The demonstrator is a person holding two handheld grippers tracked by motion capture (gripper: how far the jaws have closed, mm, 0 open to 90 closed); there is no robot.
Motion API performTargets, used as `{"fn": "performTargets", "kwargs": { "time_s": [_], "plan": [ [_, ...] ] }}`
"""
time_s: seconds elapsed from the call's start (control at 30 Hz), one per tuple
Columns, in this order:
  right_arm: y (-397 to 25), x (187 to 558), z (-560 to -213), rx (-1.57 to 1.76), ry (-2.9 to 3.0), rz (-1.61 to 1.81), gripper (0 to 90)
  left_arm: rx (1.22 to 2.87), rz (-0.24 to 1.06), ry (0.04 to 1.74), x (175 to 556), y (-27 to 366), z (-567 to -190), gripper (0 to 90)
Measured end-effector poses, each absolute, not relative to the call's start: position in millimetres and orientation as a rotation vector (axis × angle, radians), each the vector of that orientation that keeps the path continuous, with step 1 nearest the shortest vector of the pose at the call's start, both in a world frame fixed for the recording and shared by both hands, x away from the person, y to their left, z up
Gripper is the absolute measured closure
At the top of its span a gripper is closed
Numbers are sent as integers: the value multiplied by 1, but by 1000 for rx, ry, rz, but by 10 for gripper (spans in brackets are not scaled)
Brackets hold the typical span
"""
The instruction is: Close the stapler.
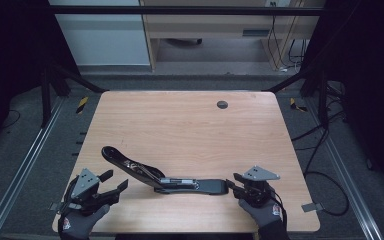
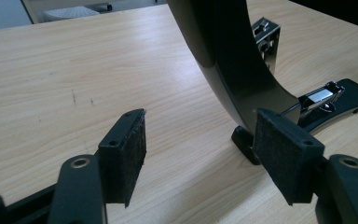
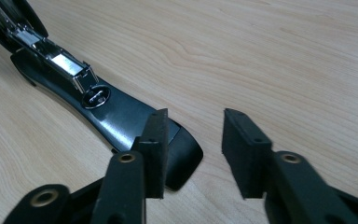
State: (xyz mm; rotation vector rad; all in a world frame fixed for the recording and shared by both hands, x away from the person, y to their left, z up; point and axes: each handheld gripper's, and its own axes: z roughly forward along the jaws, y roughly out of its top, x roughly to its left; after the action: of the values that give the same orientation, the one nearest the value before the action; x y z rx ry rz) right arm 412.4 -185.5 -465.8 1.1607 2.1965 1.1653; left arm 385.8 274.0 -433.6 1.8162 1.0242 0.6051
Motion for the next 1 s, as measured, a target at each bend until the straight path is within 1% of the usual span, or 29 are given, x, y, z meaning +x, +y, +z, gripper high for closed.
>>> {"fn": "performTargets", "kwargs": {
  "time_s": [0.13, 0.3, 0.57, 1.0],
  "plan": [
    [-184, 412, -466, 1175, 2205, 1161, 720, 1798, 600, 1023, 386, 274, -430, 341],
    [-181, 413, -465, 1198, 2227, 1168, 756, 1779, 599, 1020, 386, 273, -426, 340],
    [-177, 412, -465, 1167, 2264, 1155, 900, 1746, 589, 1011, 389, 272, -418, 339],
    [-175, 411, -468, 1158, 2272, 1142, 900, 1695, 599, 1004, 396, 269, -403, 347]
  ]
}}
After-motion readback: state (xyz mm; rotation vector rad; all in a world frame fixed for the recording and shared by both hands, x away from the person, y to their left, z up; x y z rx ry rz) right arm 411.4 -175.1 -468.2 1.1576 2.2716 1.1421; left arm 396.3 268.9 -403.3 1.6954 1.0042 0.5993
